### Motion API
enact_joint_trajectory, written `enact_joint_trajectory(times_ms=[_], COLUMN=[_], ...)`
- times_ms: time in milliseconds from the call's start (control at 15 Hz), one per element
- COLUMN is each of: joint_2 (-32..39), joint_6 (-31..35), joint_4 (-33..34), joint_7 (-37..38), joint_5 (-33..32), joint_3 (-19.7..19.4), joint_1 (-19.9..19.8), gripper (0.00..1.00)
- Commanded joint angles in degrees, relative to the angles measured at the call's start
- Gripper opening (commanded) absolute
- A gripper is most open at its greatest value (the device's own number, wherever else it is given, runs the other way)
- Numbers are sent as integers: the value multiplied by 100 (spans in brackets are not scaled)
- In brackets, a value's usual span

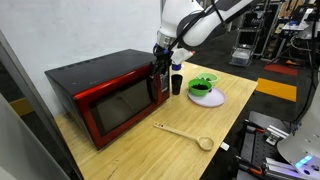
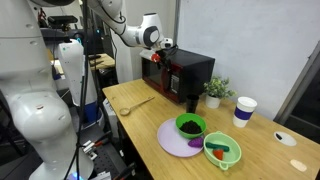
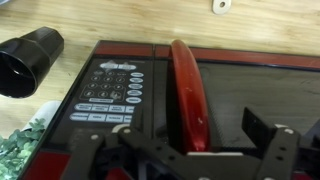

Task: Open the microwave door, place the dark green bowl in it, then close the microwave door

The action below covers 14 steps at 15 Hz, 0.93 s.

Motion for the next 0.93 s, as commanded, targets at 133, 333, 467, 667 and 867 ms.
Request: enact_joint_trajectory(times_ms=[133, 333, 467, 667, 867], joint_2=[250, 293, 292, 271, 269], joint_6=[-222, -245, -245, -240, -248], joint_4=[285, 363, 376, 377, 384], joint_7=[154, 149, 148, 127, 112], joint_5=[-140, -125, -122, -103, -85], joint_3=[-68, -78, -80, -68, -61], joint_1=[33, 46, 54, 64, 74], gripper=[100, 100, 100, 74, 52])
